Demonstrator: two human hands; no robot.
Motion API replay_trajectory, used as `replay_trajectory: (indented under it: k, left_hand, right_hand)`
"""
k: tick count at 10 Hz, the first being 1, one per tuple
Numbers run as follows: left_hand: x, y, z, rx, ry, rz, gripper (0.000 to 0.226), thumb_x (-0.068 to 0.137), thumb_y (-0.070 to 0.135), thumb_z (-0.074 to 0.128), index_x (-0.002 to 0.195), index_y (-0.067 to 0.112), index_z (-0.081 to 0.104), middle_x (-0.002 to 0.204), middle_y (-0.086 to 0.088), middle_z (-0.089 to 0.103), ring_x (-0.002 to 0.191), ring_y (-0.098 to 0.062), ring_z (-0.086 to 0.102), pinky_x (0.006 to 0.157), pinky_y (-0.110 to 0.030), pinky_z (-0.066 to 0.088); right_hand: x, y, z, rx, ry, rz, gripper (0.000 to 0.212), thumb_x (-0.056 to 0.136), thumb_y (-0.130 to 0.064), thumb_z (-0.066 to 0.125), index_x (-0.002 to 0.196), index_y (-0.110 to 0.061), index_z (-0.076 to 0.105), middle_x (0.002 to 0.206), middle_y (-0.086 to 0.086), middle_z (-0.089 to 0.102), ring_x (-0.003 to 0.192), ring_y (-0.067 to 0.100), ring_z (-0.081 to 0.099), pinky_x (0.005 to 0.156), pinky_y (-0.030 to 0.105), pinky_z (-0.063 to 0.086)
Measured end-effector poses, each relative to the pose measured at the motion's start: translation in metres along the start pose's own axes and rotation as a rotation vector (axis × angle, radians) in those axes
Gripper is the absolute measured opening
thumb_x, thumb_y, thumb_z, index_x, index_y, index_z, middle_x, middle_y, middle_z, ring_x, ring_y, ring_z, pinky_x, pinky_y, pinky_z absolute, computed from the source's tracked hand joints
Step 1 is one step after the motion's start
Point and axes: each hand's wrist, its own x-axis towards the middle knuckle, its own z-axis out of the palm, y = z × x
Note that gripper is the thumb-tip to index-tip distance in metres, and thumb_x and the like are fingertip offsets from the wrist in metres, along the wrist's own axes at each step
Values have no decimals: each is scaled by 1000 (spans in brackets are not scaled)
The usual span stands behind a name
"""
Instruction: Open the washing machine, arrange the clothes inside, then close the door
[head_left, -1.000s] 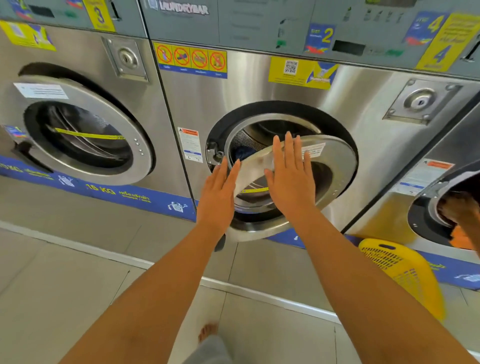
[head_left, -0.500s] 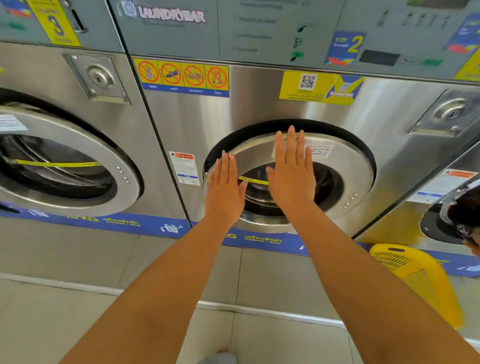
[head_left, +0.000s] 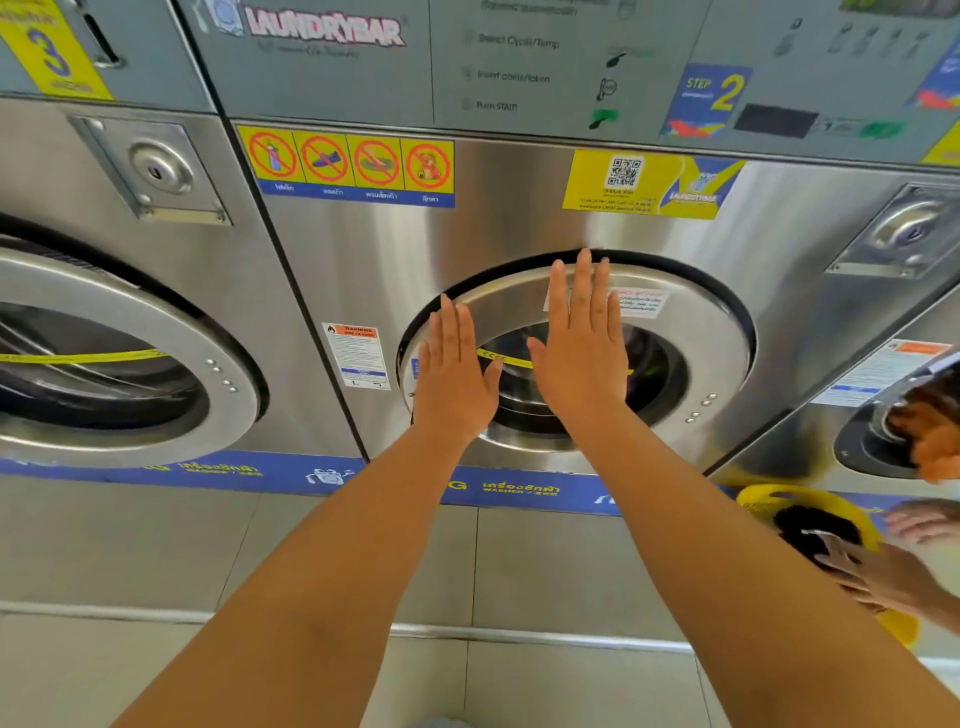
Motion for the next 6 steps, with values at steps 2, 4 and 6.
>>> replay_trajectory:
  k: [2, 4, 6]
  left_hand:
    - [-8, -5, -21, 103, -59, 67, 76, 99, 45, 33, 152, 11, -9, 162, -10, -13, 151, -27, -4, 123, -43, 4]
    - [-13, 2, -56, 193, -127, 95, 67, 101, 42, 29, 153, 11, 0, 163, -11, -4, 151, -29, -2, 123, -46, 5]
    - [-15, 33, -99, 275, -48, 150, 63, 102, 42, 22, 153, 10, 3, 163, -11, -3, 151, -30, -2, 121, -46, 4]
  right_hand:
    - [-5, 9, -19, 35, -62, -49, 78, 98, -43, 42, 155, -16, -3, 163, 13, -6, 150, 32, -5, 122, 46, 8]
    - [-14, 33, -46, 66, -143, -94, 65, 102, -41, 28, 155, -14, 3, 163, 11, -3, 151, 28, -2, 122, 44, 7]
    - [-29, 57, -80, 56, -114, -83, 63, 102, -42, 26, 154, -14, 7, 163, 12, 4, 150, 30, 4, 122, 46, 10]
